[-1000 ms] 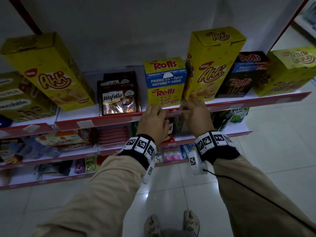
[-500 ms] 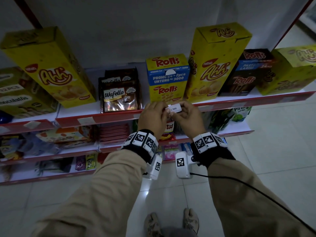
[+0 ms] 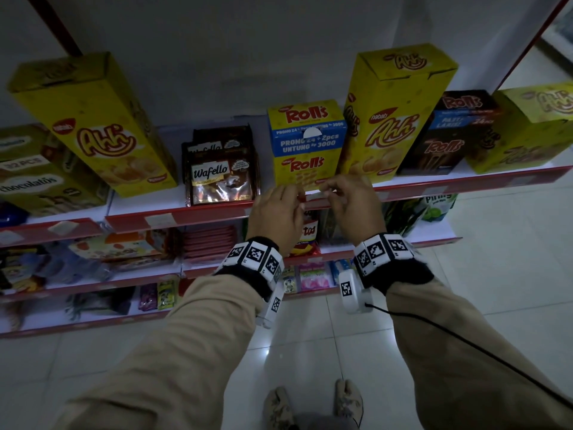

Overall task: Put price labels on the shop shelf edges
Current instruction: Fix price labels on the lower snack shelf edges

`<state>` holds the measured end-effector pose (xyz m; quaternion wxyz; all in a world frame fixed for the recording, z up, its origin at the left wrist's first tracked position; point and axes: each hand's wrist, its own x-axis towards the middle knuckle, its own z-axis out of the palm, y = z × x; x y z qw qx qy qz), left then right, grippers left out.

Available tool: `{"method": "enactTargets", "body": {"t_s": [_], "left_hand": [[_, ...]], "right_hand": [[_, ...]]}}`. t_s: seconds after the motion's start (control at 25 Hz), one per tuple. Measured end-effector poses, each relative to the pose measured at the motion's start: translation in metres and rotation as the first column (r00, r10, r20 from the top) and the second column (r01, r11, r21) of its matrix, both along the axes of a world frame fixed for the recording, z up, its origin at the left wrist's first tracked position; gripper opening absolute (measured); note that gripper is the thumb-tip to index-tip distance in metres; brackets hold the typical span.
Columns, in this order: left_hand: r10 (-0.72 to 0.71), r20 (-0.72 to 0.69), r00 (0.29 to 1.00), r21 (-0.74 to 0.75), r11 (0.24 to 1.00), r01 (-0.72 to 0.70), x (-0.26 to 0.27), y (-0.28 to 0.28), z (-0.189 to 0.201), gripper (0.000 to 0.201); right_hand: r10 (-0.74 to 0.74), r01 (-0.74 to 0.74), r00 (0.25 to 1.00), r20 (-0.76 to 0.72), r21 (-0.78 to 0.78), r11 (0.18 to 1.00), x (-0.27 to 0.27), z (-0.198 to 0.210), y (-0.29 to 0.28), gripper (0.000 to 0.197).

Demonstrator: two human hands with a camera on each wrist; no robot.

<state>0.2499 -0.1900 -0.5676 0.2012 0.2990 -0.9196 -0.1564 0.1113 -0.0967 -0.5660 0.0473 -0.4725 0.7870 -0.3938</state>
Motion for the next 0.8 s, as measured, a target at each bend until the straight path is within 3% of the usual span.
{"method": "enactTargets", "body": {"t_s": [0.16, 0.32, 0.52, 0.8], "left_hand": [[0.005, 0.066, 0.998, -0.048, 0.999, -0.002, 0.0, -0.001, -0.002, 0.024], [-0.01, 0.122, 0.992, -0.101, 0.995, 0.022, -0.001, -0.003, -0.005, 0.022], [0.014, 0.143, 0.99, -0.181, 0.983, 0.012, -0.003, -0.002, -0.006, 0.015], [0.008, 0.22, 0.975, -0.22, 0.975, 0.042, -0.004, -0.004, -0.003, 0.018]], "right_hand": [[-0.003, 0.018, 0.987, -0.16, 0.088, 0.996, 0.008, -0.003, 0.0, 0.013], [0.018, 0.016, 0.973, -0.228, 0.147, 0.989, 0.012, -0.006, 0.002, 0.015], [0.092, 0.026, 0.909, -0.407, 0.274, 0.961, 0.012, -0.007, 0.003, 0.02], [0.152, 0.016, 0.877, -0.456, 0.343, 0.939, 0.009, -0.002, 0.001, 0.016]]}}
